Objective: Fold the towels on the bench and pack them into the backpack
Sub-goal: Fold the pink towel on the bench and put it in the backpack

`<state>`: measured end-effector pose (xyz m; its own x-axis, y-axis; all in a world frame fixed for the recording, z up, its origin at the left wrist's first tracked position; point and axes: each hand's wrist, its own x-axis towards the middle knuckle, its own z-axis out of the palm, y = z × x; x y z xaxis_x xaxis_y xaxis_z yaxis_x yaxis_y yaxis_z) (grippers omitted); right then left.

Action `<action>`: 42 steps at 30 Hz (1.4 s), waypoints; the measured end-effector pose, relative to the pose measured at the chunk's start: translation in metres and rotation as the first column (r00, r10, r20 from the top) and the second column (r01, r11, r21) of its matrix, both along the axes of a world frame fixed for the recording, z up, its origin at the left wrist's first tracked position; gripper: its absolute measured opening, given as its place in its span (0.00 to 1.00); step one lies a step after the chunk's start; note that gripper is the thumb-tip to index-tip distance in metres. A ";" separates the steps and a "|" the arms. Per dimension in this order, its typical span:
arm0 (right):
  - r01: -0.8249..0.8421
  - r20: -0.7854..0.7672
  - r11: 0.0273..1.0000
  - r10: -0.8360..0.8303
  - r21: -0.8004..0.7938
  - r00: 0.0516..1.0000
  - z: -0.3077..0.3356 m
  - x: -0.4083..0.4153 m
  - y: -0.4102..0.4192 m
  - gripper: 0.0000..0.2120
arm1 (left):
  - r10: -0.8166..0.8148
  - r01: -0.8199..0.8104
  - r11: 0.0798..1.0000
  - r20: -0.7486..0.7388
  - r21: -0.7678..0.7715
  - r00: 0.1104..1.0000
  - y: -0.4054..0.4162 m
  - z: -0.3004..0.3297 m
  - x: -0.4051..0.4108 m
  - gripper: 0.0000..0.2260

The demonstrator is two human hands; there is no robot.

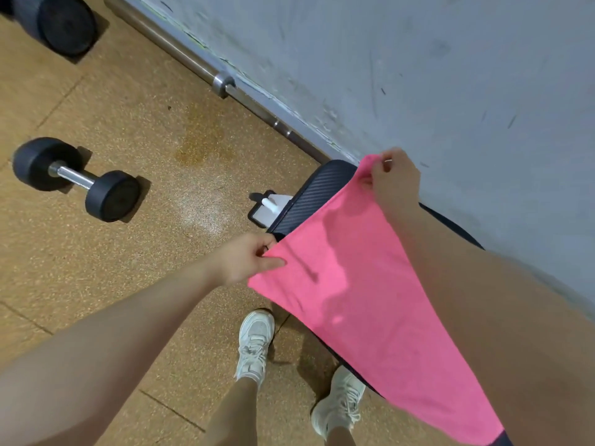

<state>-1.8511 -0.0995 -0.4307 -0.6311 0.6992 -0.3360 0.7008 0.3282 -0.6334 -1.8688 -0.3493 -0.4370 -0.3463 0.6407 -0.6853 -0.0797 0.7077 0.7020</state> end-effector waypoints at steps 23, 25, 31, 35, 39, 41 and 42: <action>0.089 0.446 0.990 -0.129 0.110 0.886 0.015 0.351 0.116 0.15 | -0.473 0.621 0.776 -0.547 0.113 0.690 0.152 -0.002 0.252 0.06; 0.194 0.463 0.978 -0.209 0.080 0.861 0.007 0.385 0.128 0.15 | -0.516 0.683 0.716 -0.547 0.148 0.659 0.170 -0.008 0.287 0.04; 0.290 0.346 0.955 -0.253 -0.061 0.903 -0.026 0.423 0.145 0.18 | -0.821 0.864 0.452 -0.482 -0.221 0.307 0.214 -0.017 0.370 0.16; 0.374 0.264 0.924 -0.340 -0.086 0.902 -0.036 0.413 0.160 0.12 | -0.830 0.787 0.486 -0.483 -0.381 0.279 0.231 -0.026 0.400 0.22; 0.310 0.274 0.947 -0.275 -0.090 0.922 -0.048 0.404 0.168 0.16 | -0.892 0.714 0.391 -0.429 -0.581 0.140 0.243 -0.031 0.418 0.22; 0.228 0.297 0.973 -0.205 -0.045 0.933 -0.048 0.406 0.172 0.18 | -0.903 0.759 0.348 -0.414 -0.551 0.114 0.244 -0.035 0.430 0.21; 0.200 0.297 0.980 -0.188 -0.012 0.936 -0.045 0.409 0.175 0.18 | -0.898 0.773 0.356 -0.421 -0.525 0.127 0.245 -0.035 0.433 0.21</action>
<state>-1.4418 0.0755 -0.4753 -0.3537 0.7796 -0.5169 0.9047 0.1448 -0.4007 -1.4357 -0.1047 -0.4716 0.0248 0.7165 -0.6971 0.9732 0.1420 0.1806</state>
